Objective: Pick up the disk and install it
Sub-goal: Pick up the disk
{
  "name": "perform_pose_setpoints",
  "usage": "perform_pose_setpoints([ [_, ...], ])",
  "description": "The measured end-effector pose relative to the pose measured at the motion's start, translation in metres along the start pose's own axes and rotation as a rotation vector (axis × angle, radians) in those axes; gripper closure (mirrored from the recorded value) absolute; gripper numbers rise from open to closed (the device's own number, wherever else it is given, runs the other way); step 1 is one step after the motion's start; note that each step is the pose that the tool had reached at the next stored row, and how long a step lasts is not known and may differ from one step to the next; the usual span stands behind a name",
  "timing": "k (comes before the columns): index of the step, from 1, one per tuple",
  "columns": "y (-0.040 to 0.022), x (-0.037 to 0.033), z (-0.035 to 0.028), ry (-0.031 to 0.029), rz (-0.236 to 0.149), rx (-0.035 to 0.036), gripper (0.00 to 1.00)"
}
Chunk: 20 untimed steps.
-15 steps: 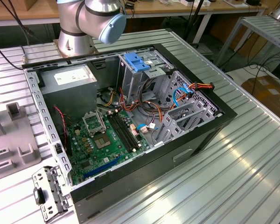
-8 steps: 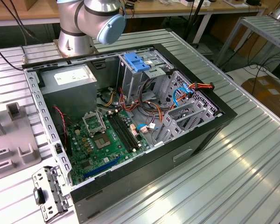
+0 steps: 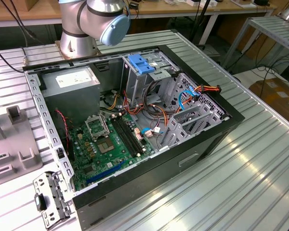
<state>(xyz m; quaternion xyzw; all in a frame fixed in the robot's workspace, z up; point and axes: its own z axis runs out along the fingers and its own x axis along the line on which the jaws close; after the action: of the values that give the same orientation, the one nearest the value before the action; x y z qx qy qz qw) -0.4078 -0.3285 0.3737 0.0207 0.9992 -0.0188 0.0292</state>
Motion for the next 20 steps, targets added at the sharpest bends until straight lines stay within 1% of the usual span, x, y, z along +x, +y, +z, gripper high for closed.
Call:
perform_pose_setpoints([
  [3, 0.0000, 0.0000, 0.0000, -0.0007, -0.018, -0.0011, 0.89],
  [13, 0.0000, 0.0000, 0.0000, -0.0046, -0.128, -0.0076, 0.89],
  [20, 0.0000, 0.0000, 0.0000, -0.0071, -0.193, -0.0115, 0.89],
])
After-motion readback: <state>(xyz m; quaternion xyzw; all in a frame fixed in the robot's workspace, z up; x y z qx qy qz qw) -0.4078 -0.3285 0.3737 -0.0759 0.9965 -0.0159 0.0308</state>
